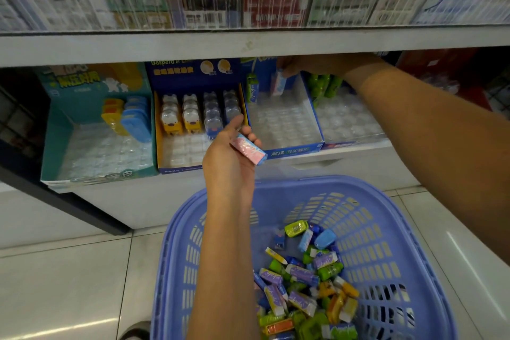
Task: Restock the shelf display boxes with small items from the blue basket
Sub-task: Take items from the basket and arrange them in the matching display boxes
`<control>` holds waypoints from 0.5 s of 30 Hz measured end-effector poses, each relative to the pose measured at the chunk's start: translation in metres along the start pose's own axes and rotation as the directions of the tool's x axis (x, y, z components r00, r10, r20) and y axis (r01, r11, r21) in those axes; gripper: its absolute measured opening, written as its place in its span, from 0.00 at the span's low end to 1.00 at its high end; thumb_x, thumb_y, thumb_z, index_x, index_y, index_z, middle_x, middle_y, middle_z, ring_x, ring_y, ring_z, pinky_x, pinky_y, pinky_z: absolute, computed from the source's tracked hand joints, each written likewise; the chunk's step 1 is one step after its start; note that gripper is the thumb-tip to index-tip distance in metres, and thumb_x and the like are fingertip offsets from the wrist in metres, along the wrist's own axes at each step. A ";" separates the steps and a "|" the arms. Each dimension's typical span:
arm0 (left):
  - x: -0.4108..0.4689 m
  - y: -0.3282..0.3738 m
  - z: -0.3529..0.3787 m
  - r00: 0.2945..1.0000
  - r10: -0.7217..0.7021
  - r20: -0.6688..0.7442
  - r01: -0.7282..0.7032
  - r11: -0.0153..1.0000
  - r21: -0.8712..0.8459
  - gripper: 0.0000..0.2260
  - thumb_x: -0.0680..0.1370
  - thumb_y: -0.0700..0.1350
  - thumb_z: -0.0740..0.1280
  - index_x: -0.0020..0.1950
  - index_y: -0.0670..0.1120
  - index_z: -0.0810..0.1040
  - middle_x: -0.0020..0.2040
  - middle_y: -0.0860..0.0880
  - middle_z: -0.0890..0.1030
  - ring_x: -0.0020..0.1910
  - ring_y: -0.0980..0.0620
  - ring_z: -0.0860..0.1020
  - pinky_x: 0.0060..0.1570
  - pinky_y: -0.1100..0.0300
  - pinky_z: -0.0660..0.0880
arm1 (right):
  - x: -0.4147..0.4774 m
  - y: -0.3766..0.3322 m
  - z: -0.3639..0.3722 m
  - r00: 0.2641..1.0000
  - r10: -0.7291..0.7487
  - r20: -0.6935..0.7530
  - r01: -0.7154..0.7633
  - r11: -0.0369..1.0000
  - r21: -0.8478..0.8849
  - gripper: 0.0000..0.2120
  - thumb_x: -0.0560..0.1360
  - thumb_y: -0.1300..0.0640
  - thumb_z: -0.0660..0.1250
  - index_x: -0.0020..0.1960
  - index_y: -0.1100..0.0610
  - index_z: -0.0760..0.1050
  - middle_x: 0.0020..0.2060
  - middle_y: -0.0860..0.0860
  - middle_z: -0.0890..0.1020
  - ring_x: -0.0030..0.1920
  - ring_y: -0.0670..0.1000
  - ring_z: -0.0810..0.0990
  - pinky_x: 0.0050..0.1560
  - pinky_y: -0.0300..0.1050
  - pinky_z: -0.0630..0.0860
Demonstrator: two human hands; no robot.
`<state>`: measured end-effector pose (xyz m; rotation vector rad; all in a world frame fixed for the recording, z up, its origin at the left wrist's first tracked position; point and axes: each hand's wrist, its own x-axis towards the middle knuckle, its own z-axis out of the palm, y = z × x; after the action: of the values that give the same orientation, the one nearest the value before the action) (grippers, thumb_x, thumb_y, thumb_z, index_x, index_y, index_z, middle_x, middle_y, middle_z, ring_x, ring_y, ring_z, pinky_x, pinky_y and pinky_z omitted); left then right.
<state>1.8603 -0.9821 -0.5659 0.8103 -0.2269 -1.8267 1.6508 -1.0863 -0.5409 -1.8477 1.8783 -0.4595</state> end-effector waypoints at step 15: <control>-0.003 -0.008 0.000 0.996 0.042 0.081 -0.049 0.994 0.095 0.07 0.81 0.38 0.60 0.54 0.40 0.77 0.54 0.43 0.80 0.50 0.51 0.81 0.53 0.60 0.78 | 0.014 0.001 0.002 0.999 -0.001 -0.047 -0.004 0.995 -0.100 0.11 0.73 0.58 0.70 0.55 0.55 0.80 0.57 0.52 0.80 0.59 0.54 0.75 0.56 0.40 0.69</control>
<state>1.8551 -0.9761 -0.5682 0.7942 -0.3839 -1.8174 1.6508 -1.1005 -0.5447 -1.9146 1.9666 -0.4182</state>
